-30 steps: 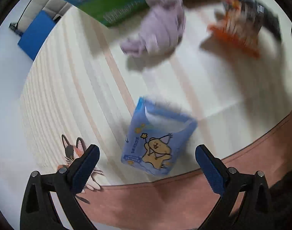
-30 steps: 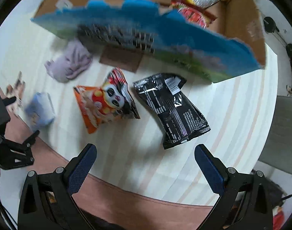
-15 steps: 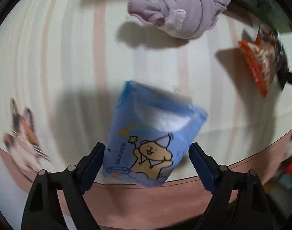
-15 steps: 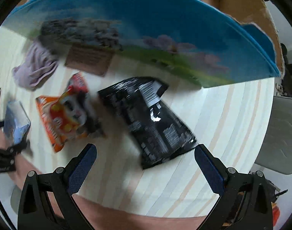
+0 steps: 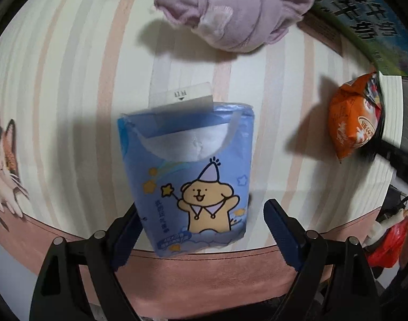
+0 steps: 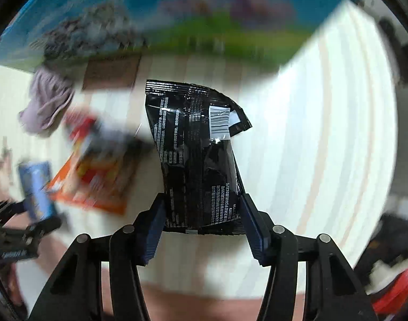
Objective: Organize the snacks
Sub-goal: 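Carry tissue pack and black bag into the box and open both grippers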
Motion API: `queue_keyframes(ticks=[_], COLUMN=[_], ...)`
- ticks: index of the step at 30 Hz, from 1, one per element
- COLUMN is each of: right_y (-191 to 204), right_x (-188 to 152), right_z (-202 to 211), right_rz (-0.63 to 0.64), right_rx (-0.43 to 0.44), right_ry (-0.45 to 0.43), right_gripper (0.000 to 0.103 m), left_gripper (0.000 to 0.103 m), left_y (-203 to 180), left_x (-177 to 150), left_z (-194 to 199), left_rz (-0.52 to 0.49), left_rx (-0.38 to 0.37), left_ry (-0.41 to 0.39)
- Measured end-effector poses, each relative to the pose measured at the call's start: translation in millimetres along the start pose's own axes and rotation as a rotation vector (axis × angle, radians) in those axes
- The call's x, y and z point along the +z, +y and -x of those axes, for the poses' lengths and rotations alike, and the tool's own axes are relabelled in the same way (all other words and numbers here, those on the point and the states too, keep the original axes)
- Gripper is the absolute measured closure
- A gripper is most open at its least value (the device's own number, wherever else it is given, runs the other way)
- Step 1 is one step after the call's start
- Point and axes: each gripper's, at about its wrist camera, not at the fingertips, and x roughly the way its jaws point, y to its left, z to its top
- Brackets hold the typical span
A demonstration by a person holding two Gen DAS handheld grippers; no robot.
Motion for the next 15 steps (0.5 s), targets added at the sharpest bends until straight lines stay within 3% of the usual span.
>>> queue_keyframes(ticks=[3, 5, 6, 10, 15], right_y=[-11, -20, -25, -31, -23], right_x=[-16, -19, -18, -2, 12], right_z=[-5, -4, -3, -3, -16], right_rz=[-0.071, -0.125, -0.146, -0.19, -0.175], right_rx=[0.105, 0.147, 0.148, 0.139, 0.069], right_ry=[0.044, 0.038, 0.018, -0.012, 0.001], right_gripper=[0.044, 0.033, 0.025, 0.025, 0.025], left_gripper=[0.015, 0.015, 0.015, 0.015, 0.015], left_y=[1, 2, 3, 15, 17], left_x=[3, 3, 5, 27, 40], left_z=[10, 13, 13, 17, 10], left_rz=[0.011, 0.028, 0.036, 0.069, 0.088], left_rx=[0.002, -0.011, -0.018, -0.03, 0.031], left_ry=[-0.026, -0.031, -0.03, -0.027, -0.028])
